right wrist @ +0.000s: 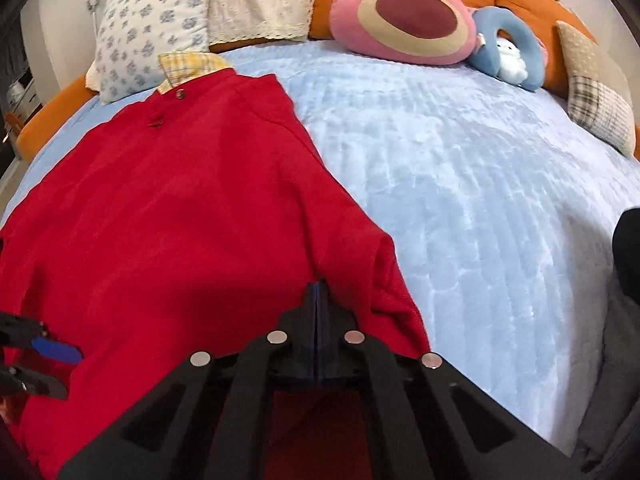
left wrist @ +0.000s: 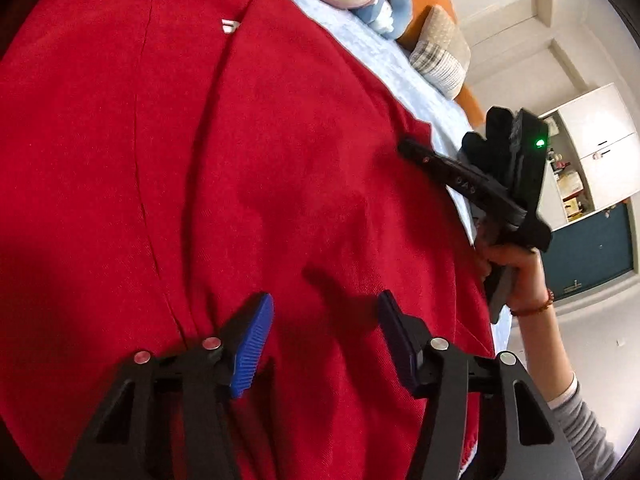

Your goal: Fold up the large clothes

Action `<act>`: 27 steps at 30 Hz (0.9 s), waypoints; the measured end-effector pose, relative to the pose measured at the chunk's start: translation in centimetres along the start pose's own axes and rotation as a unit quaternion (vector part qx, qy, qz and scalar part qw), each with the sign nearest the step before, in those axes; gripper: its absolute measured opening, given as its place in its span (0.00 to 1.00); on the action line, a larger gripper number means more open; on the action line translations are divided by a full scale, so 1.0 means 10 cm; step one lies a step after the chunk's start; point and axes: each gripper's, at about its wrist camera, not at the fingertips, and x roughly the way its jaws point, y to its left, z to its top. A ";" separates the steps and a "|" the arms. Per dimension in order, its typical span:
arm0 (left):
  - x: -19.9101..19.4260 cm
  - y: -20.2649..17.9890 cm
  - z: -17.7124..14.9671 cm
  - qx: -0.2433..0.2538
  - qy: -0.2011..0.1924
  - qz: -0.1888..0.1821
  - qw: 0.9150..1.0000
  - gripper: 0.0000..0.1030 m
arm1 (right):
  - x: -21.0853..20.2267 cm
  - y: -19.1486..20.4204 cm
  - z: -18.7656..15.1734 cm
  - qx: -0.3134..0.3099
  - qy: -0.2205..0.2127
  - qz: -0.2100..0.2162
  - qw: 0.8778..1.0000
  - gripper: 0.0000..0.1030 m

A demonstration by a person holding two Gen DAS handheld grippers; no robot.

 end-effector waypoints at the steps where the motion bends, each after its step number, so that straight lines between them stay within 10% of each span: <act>1: -0.01 0.01 -0.01 -0.001 -0.003 -0.003 1.000 0.56 | 0.00 0.02 0.01 -0.004 0.003 -0.005 1.000 0.00; 7: -0.46 -0.11 -0.13 0.009 -0.046 0.018 0.999 0.67 | -0.20 0.26 0.11 -0.032 0.025 -0.037 0.999 0.09; 10: -1.30 -0.12 -0.40 0.007 -0.125 0.011 0.992 0.90 | -0.58 0.52 0.02 -0.041 -0.020 -0.017 0.999 0.47; 15: -2.68 0.45 -0.99 -0.095 -0.230 0.015 0.968 0.92 | -1.04 1.02 -0.17 -0.076 -0.044 0.019 0.996 0.49; 21: -4.06 1.69 -2.04 -0.263 -0.327 0.096 0.903 0.92 | -1.22 1.67 -0.29 -0.126 -0.045 0.040 0.990 0.53; 27: -4.73 2.72 -2.97 -0.388 -0.387 0.179 0.817 0.92 | -1.13 2.41 -0.27 -0.172 -0.033 0.055 0.983 0.53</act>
